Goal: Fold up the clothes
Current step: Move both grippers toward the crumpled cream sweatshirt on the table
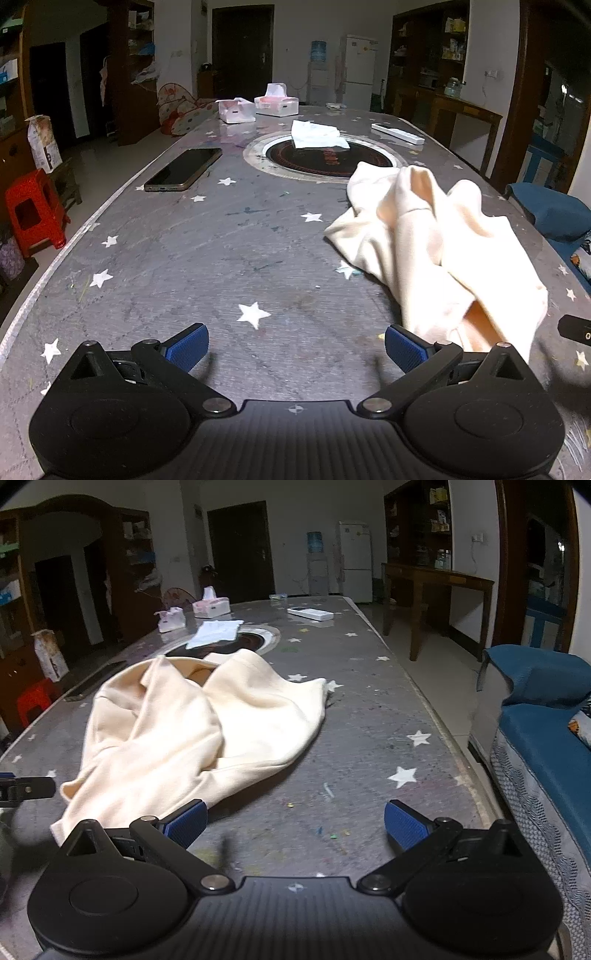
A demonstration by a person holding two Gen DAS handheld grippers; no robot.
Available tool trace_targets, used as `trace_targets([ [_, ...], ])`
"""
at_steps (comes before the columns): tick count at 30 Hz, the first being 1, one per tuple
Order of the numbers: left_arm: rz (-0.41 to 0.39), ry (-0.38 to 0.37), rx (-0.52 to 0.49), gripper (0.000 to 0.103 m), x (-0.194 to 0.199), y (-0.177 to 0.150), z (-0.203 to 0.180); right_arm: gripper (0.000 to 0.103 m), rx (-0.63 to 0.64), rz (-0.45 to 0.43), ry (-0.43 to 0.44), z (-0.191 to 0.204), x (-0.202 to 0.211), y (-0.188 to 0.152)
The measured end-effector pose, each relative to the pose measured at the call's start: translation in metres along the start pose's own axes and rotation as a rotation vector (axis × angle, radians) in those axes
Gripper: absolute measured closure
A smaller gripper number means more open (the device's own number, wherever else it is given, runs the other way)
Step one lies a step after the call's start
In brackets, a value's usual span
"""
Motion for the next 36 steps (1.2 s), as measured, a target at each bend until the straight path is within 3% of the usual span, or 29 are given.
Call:
trace_targets([
  [25, -0.057, -0.060, -0.020, 0.000, 0.038, 0.003, -0.013, 0.000, 0.048, -0.045, 0.056, 0.032, 0.033, -0.010],
  [36, -0.074, -0.067, -0.016, 0.000, 0.031, 0.023, -0.018, 0.001, 0.068, -0.057, 0.105, 0.040, 0.026, 0.010],
])
Point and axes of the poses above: each gripper's, at about its wrist camera, not at the fingertips, and x roughly against the way its jaws point, z to its left, y to its top, the point moved 1 cm from there along -x, roughly the way its jaws point, and after that the axes turned 13 degrees about y, right-handed, at the moved point
